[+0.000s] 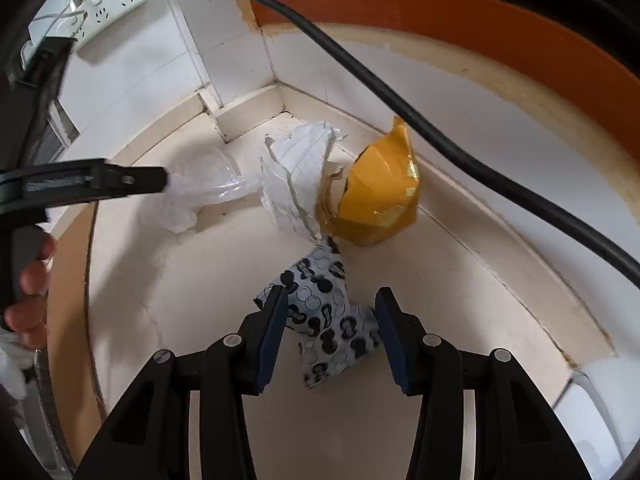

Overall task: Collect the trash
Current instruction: 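Grasp the clear plastic bag with the left gripper while the right grasps the patterned packet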

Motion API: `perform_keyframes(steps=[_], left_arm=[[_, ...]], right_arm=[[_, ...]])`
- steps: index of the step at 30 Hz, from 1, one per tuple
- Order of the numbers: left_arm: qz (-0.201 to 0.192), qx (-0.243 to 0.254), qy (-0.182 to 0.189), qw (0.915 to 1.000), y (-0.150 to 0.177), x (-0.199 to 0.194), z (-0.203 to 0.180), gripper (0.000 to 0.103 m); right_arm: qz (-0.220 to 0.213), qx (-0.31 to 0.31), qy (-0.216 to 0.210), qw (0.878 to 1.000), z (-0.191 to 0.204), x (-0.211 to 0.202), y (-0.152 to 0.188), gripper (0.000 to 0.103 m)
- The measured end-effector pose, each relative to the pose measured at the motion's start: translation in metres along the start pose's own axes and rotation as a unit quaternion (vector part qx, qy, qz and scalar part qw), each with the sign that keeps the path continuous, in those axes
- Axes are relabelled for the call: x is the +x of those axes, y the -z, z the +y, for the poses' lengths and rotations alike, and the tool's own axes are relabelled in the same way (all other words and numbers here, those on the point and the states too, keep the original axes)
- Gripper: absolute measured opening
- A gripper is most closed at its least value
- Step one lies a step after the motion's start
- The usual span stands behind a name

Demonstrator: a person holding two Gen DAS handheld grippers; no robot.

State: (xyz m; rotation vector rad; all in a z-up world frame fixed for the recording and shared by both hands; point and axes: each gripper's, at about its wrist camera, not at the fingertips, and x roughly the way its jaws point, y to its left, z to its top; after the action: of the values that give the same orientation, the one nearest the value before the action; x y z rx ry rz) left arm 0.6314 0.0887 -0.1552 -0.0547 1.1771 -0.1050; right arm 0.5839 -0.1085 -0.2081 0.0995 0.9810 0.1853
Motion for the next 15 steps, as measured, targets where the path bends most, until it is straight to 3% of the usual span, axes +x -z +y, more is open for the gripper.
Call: perform_keyframes(steps=[6,11,15], left_arm=[[0.02,-0.023,0.005,0.9995,0.002,0.031,0.003,0.042],[0.015,-0.014,-0.004,0.9998,0.007,0.037,-0.003,0.033],[0.004,-0.002,-0.022,0.9997,0.016,0.034,-0.01,0.025]], right_arm=[[0.009,-0.017,-0.012,1.0,0.01,0.011,-0.002,0.041],[0.011,-0.029,-0.026,0.999,0.018,0.008,0.005,0.039],[0.01,-0.044,-0.031,0.999,0.026,0.003,0.013,0.031]])
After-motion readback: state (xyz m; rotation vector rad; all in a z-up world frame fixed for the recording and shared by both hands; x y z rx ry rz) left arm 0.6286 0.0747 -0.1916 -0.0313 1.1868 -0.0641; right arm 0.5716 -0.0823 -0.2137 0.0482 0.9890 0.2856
